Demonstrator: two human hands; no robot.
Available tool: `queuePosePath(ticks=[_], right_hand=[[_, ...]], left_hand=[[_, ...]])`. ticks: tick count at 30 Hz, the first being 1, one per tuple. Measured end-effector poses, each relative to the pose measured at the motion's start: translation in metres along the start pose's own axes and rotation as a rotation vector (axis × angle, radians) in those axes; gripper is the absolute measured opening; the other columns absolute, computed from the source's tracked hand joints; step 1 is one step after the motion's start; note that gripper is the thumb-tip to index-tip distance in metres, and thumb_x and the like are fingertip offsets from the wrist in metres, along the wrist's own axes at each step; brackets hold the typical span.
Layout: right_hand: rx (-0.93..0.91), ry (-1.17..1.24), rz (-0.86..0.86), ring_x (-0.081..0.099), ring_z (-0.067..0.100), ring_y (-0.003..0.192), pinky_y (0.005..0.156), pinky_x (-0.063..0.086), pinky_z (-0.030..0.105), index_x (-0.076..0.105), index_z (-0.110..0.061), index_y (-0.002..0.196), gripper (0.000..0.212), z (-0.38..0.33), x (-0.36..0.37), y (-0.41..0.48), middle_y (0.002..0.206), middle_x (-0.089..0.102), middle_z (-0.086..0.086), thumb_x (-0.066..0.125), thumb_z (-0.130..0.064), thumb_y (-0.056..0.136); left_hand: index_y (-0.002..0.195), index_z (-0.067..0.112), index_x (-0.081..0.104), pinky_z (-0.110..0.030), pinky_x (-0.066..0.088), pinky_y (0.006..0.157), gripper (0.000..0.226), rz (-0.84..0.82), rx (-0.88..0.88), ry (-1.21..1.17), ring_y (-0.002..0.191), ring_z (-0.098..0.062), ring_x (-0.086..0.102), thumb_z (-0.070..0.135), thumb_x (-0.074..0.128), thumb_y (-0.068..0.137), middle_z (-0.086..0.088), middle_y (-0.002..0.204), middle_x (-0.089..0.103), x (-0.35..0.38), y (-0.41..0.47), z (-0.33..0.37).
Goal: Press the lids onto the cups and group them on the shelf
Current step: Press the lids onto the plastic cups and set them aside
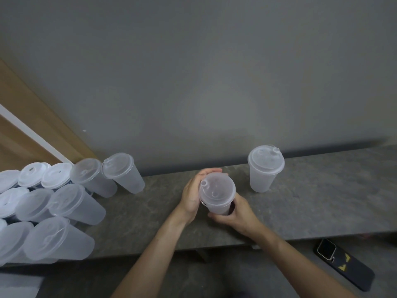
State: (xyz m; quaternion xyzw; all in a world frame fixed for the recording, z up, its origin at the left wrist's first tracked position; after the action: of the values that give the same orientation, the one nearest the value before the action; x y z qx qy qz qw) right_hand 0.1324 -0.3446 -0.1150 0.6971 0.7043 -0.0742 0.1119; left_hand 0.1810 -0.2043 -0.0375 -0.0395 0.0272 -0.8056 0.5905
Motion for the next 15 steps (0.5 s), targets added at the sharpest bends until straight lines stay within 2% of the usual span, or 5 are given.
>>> queuePosePath(ticks=[3,7,10,12,15], right_hand=[[0.036,-0.044,-0.029,0.065,0.006,0.117,0.101,0.055,0.037,0.057,-0.03,0.134,0.071,0.002,0.004,-0.001,0.123,0.069,-0.014,0.091,-0.027,0.072],[0.074,-0.053,-0.091,0.059,0.001,0.123,0.103,0.053,0.035,0.037,-0.037,0.144,0.088,0.0,0.005,-0.002,0.134,0.058,-0.018,0.089,-0.047,0.074],[0.155,0.145,-0.21,0.063,0.003,0.116,0.095,0.057,0.029,0.04,-0.04,0.138,0.067,-0.032,0.002,-0.009,0.131,0.059,-0.007,0.079,-0.05,0.085],[0.228,0.352,-0.271,0.07,0.012,0.108,0.089,0.058,0.03,0.047,-0.033,0.133,0.057,-0.059,0.003,-0.014,0.122,0.065,0.004,0.069,-0.055,0.086],[0.315,0.656,-0.402,0.072,0.023,0.091,0.084,0.059,0.035,0.049,-0.009,0.136,0.084,-0.086,0.009,-0.022,0.105,0.07,0.014,0.071,-0.067,0.08]], left_hand=[[0.111,0.011,0.075,-0.036,0.054,0.093,0.045,0.032,-0.004,0.009,0.111,-0.019,0.069,0.031,0.039,0.092,-0.006,0.114,0.076,0.0,-0.002,-0.001],[0.114,0.011,0.072,-0.032,0.052,0.092,0.038,0.048,-0.022,0.023,0.105,-0.014,0.069,0.028,0.04,0.101,-0.004,0.113,0.076,-0.001,-0.003,0.006],[0.131,0.008,0.062,-0.037,0.048,0.102,0.05,0.006,-0.098,-0.122,0.118,-0.02,0.065,0.04,0.029,0.11,-0.01,0.126,0.07,-0.002,-0.003,0.022],[0.127,0.015,0.067,-0.043,0.048,0.105,0.061,-0.079,-0.118,-0.224,0.118,-0.026,0.063,0.053,0.024,0.107,-0.01,0.126,0.069,0.0,-0.004,0.034],[0.132,0.018,0.063,-0.05,0.052,0.102,0.06,-0.176,-0.135,-0.376,0.115,-0.035,0.064,0.06,0.061,0.09,-0.02,0.132,0.065,0.001,-0.007,0.042]])
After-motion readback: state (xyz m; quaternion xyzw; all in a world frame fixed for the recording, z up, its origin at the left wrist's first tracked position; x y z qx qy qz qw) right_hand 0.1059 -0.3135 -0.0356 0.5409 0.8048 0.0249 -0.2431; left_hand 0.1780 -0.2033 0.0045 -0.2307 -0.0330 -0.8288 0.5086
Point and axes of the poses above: each hand's wrist, its own y-axis towards the middle knuckle, its own x-axis out of the palm, z = x × y, the point moved 4 cm from there along y, towards the middle knuckle
